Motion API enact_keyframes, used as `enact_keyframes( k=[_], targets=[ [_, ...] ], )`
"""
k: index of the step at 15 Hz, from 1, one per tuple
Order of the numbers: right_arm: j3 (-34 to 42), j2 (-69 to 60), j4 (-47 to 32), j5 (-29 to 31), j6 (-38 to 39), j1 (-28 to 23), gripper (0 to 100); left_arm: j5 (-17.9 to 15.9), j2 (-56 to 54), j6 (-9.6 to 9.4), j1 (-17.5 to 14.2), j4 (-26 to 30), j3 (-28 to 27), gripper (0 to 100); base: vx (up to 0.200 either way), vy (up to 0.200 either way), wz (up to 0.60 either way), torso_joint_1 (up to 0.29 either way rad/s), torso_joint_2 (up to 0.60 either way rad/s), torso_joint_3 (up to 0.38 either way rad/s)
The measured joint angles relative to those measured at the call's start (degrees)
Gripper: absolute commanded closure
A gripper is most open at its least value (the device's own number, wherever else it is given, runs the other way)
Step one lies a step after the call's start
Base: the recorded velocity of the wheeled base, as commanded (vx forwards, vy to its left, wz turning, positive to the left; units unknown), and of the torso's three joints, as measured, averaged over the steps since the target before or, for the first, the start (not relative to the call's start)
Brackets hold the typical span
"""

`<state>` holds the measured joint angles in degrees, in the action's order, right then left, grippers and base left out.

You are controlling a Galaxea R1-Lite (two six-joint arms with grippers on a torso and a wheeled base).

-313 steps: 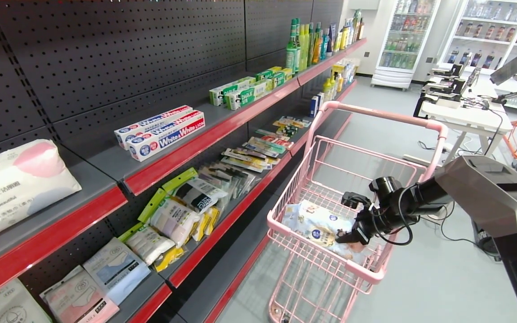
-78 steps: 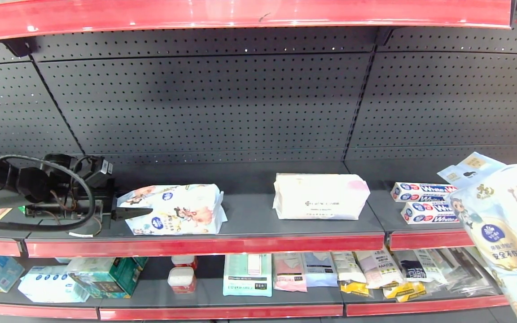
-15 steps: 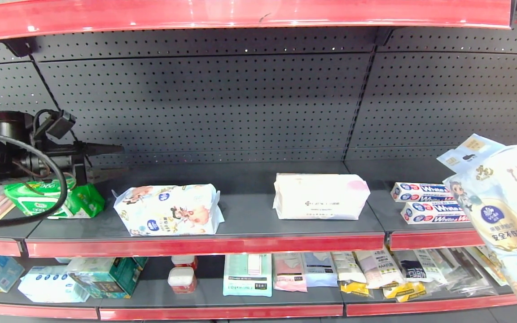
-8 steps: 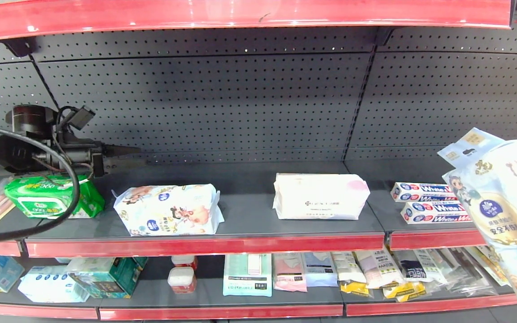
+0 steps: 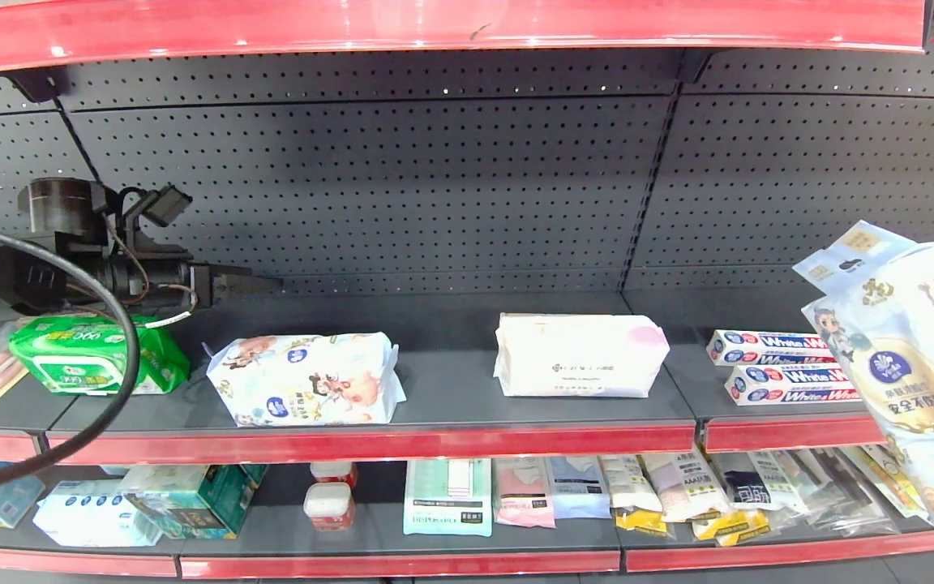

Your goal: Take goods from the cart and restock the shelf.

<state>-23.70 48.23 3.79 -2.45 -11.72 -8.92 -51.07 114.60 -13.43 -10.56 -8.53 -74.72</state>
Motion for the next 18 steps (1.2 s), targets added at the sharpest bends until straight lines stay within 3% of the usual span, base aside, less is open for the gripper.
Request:
enact_keyframes(
  k=[2, 4, 7, 8, 10, 11, 14, 18],
  targets=[
    [0.0, -0.1, 0.0, 0.0, 0.0, 0.0, 100, 3.4, -0.7, 0.55, 0.3, -3.3, 3.1, 0, 0.0, 0.0, 0.0, 0.0, 0.0, 0.0],
    [-0.2, -0.2, 0.0, 0.0, 0.0, 0.0, 100, 11.1, -2.3, 4.62, 0.5, -4.0, 5.8, 0, 0.0, 0.0, 0.0, 0.0, 0.0, 0.0],
    [-0.4, -0.4, 0.0, 0.0, 0.1, -0.1, 100, 26.3, -4.3, 13.17, 3.6, -7.7, 7.8, 0, 0.0, 0.0, 0.0, 0.0, 0.0, 0.0],
    [-0.4, -0.6, 0.0, 0.0, 0.1, -0.1, 100, 31.4, -4.6, 14.99, 4.6, -9.6, 8.2, 0, 0.0, 0.0, 0.0, 0.0, 0.0, 0.0],
    [0.1, -1.4, -0.1, 0.0, 0.0, 0.0, 100, 45.3, -5.3, 18.01, 6.9, -14.2, 9.9, 0, 0.0, 0.0, 0.0, 0.0, 0.0, 0.0],
    [0.1, -1.7, 0.0, 0.0, 0.0, 0.1, 100, 49.4, -6.3, 18.71, 7.8, -15.7, 11.9, 0, 0.0, 0.0, 0.0, 0.0, 0.0, 0.0],
    [0.8, -2.3, -0.1, -0.1, -0.2, 0.2, 100, 50.7, -12.7, 18.96, 9.0, -16.5, 19.2, 0, 0.0, 0.0, 0.0, 0.0, 0.0, 0.0],
    [1.6, -3.2, -0.1, -0.1, -3.9, 0.8, 100, 46.4, -27.2, 18.87, 9.9, -16.9, 31.4, 0, 0.0, 0.0, 0.0, 0.0, 0.0, 0.0]
  ],
)
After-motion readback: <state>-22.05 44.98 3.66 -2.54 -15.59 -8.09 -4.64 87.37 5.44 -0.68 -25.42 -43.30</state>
